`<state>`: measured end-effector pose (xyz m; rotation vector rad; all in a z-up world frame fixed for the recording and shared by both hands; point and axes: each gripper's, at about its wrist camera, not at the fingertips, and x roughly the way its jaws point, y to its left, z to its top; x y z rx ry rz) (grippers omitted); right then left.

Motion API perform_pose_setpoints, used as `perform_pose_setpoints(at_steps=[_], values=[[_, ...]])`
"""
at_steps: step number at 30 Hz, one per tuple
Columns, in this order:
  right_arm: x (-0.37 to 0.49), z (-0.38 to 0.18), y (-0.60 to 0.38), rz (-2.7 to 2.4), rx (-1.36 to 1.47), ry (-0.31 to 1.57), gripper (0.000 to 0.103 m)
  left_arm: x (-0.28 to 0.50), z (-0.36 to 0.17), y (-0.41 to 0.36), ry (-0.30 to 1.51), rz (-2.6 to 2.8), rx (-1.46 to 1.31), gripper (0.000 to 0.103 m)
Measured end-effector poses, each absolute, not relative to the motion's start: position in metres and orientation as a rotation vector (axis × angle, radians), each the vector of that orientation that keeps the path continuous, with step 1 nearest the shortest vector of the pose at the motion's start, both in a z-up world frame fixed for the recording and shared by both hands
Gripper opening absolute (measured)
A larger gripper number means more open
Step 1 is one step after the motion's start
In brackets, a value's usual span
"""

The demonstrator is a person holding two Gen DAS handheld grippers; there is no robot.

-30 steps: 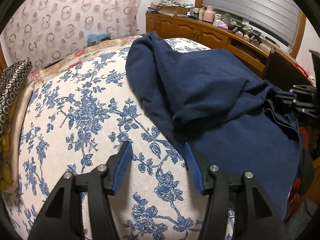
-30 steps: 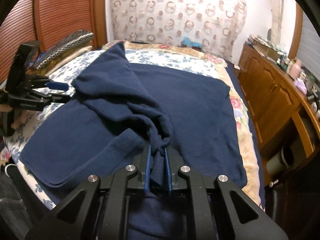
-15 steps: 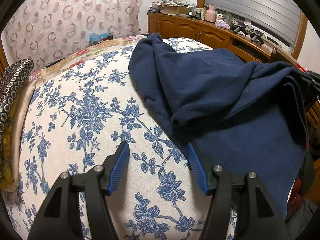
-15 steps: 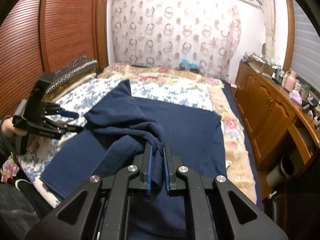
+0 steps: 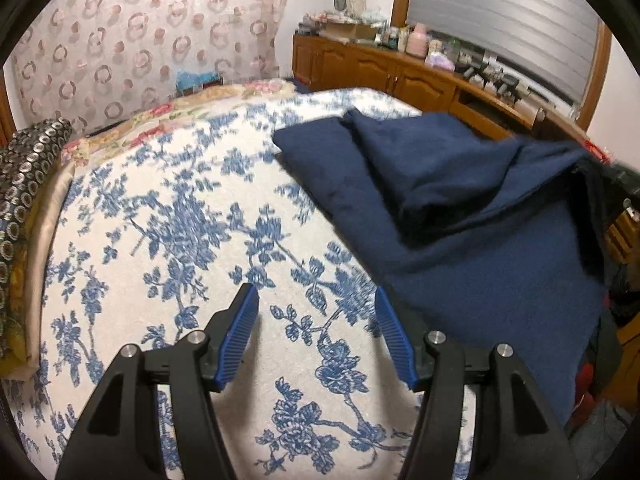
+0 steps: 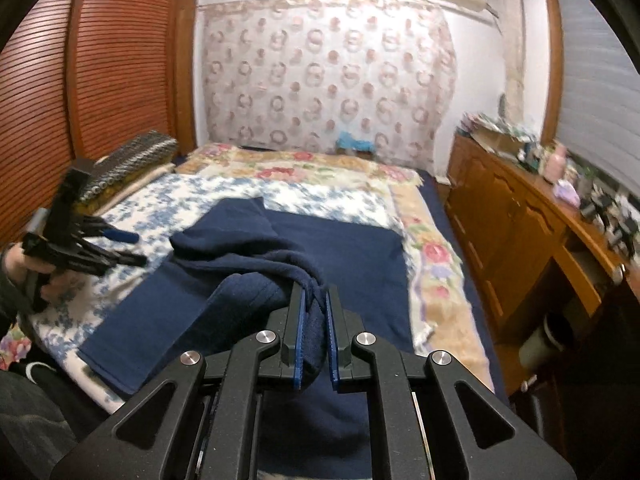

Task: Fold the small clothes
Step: 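Grasp the folded navy shirt edge with the right tool and fold it over, then open the right tool and release the folded edge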

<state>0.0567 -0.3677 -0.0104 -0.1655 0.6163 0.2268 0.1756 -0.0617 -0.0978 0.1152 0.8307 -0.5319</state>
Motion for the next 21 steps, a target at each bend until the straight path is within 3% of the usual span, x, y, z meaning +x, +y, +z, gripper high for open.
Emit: perform_pose_setpoints(at_steps=[7,17,21], values=[[0.060,-0.055,-0.385,0.184,-0.161,0.751,0.007,0.163,-0.073,-0.059,0.750,-0.523,0.086,0.060],[0.062,-0.029,-0.385,0.166,-0.138,0.697,0.058,0.145,-0.051,-0.061,0.676,-0.484,0.052,0.060],[0.072,-0.017,-0.371,0.189,-0.152,0.666,0.064,0.139,-0.048,-0.061,0.664,-0.482,0.047,0.060]])
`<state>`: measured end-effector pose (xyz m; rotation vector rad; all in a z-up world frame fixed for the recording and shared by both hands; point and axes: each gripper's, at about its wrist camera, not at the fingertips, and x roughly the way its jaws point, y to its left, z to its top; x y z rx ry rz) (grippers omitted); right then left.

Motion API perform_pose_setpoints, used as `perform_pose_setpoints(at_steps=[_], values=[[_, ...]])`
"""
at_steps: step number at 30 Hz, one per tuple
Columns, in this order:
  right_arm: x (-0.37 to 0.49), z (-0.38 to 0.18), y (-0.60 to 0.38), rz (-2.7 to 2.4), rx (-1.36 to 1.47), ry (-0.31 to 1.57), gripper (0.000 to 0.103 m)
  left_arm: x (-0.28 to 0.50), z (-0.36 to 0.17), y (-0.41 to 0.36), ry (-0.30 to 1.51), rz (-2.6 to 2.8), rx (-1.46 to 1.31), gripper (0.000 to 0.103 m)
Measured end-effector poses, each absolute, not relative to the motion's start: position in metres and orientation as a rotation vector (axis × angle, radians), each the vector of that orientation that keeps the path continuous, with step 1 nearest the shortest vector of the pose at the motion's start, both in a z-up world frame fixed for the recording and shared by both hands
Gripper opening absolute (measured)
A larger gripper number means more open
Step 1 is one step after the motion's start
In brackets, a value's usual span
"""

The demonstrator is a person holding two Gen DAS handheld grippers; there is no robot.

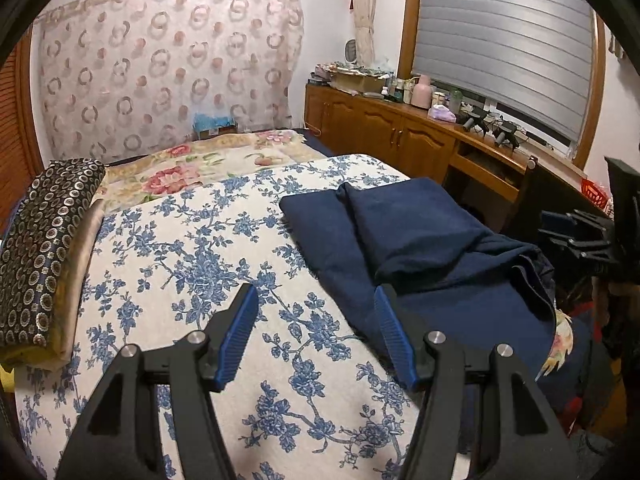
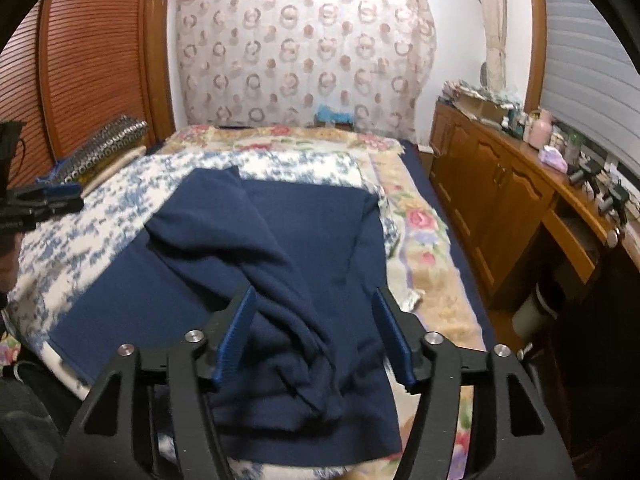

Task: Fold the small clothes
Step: 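Open the right tool and release the folded edge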

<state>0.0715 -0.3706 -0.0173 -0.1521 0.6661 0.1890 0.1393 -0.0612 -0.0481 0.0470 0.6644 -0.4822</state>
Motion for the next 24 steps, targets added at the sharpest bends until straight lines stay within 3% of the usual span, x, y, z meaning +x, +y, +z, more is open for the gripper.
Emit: perform_pose_setpoints(at_steps=[14,24], values=[[0.125,-0.023,-0.282,0.400,-0.275,0.719,0.064,0.130,-0.048,-0.060,0.652,-0.464,0.044,0.060],[0.158,-0.056,-0.233,0.525,-0.368,0.870,0.064,0.130,-0.056,-0.059,0.668,-0.467,0.031,0.060]])
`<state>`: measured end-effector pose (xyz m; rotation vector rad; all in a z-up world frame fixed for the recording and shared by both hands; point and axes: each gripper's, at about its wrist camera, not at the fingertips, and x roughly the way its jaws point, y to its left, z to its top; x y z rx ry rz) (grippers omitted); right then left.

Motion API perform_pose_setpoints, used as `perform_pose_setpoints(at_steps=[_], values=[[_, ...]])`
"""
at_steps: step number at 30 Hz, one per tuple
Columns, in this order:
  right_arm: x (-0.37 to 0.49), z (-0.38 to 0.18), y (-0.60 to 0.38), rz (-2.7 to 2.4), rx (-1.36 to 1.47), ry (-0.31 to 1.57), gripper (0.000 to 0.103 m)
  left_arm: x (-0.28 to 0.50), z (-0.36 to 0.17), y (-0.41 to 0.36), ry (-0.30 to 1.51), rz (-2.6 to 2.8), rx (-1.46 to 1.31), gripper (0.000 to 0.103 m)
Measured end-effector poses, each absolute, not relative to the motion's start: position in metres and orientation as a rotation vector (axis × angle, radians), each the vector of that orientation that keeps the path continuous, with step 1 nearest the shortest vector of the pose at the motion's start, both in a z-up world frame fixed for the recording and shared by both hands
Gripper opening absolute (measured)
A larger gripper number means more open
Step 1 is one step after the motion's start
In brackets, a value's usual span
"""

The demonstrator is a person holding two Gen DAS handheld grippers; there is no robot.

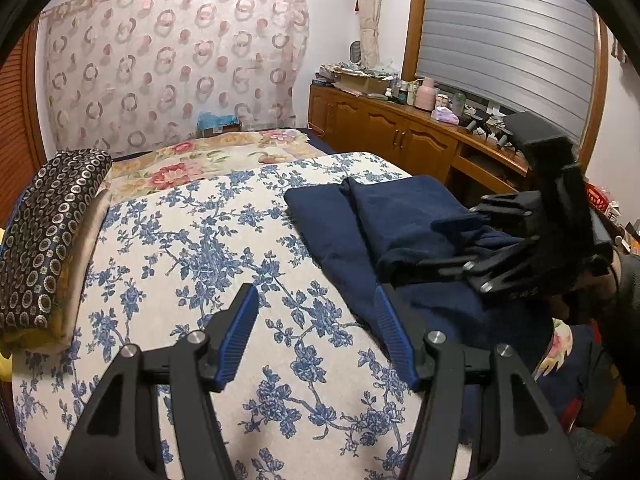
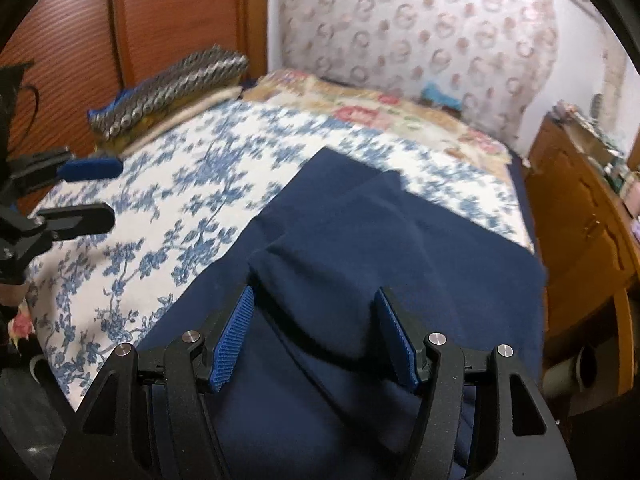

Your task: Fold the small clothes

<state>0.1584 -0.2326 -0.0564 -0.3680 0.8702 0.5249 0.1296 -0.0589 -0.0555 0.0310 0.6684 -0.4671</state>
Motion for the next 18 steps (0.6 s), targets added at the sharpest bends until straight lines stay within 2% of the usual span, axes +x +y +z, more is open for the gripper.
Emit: perform_pose_setpoints(at_steps=[6,9,10,11,18], values=[[0.168,-0.078,-0.223,0.494,-0.452,0.912,0.064,0.129,-0.059,-0.061,0.678,-0.473,0.030,0.060],[0.168,-0.079,-0.227,0.511,-0.448,0.903,0.040,0.128,-0.061,-0.061,0.683,-0.476,0.031,0.060],[0.168,-0.077,-0.228,0.517,-0.443,0.903,0.017,0.127,-0.062,-0.061,0.684,-0.477,0.030,0.060],[0.168,-0.075,-0.229,0.512,-0.444,0.898,0.006,0.127,-0.062,-0.061,0.686,-0.477,0.029,0.060],[0.181,-0.026,-0.268,0.414,-0.368,0.773,0.004,0.127,-0.063,-0.061,0.688,-0.479,0.026,0.060]])
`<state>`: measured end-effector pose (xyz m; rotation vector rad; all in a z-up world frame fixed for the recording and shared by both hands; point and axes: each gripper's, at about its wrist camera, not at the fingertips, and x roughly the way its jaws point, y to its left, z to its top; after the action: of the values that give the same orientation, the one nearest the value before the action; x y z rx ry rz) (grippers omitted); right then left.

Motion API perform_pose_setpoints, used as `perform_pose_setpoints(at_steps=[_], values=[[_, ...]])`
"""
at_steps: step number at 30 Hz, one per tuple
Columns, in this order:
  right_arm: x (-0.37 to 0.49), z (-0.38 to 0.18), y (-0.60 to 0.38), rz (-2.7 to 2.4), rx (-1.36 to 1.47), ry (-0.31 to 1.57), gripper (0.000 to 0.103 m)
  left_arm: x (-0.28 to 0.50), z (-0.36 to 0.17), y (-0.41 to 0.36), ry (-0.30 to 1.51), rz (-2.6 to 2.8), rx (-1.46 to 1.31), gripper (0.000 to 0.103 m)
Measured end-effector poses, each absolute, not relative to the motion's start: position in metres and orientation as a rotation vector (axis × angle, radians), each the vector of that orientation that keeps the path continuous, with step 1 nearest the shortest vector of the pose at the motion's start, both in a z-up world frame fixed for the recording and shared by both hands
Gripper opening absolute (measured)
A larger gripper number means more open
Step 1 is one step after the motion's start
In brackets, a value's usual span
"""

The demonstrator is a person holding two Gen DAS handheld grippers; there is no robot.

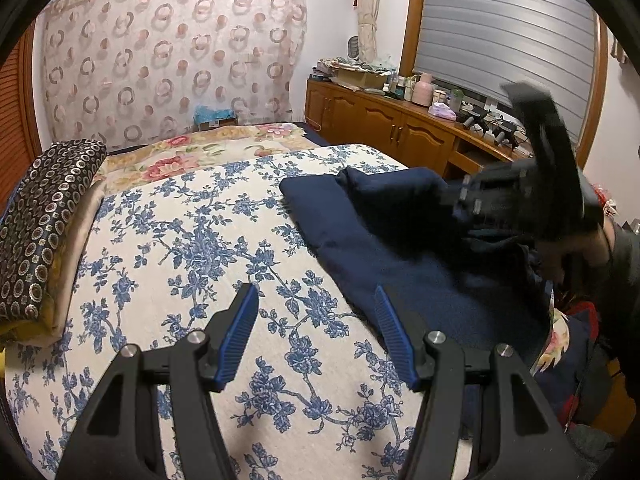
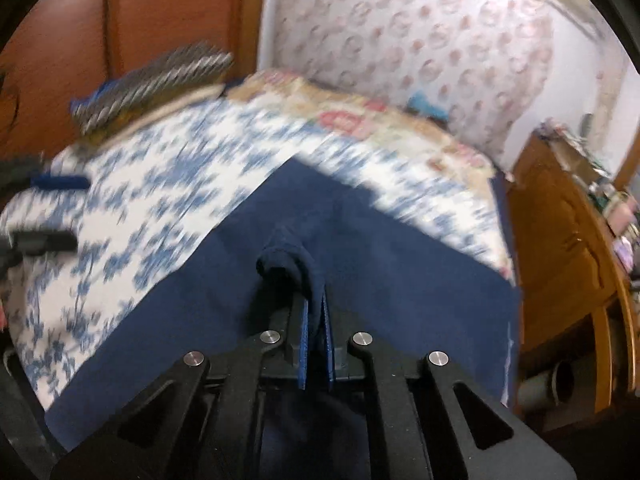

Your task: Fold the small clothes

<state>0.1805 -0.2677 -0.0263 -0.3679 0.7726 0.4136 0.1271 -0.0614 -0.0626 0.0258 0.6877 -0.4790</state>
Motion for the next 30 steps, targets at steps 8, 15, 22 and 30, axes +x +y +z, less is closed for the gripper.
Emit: perform_pose_setpoints(at_steps=[8,15,22,30], values=[[0.241,0.002,-0.355,0.032,-0.312,0.729,0.004,0.127,-0.064,-0.064,0.694,-0.486,0.021,0.060],[0.231,0.002,-0.388,-0.021,-0.231,0.748,0.046,0.126,-0.067,-0.066,0.705,-0.491,0.025,0.060],[0.160,-0.013,-0.359,0.167,-0.250,0.791,0.046,0.126,-0.071,-0.073,0.718,-0.509,0.030,0.060],[0.110,-0.044,-0.337,0.281,-0.239,0.873,0.046,0.124,-0.079,-0.090,0.746,-0.550,0.056,0.060]])
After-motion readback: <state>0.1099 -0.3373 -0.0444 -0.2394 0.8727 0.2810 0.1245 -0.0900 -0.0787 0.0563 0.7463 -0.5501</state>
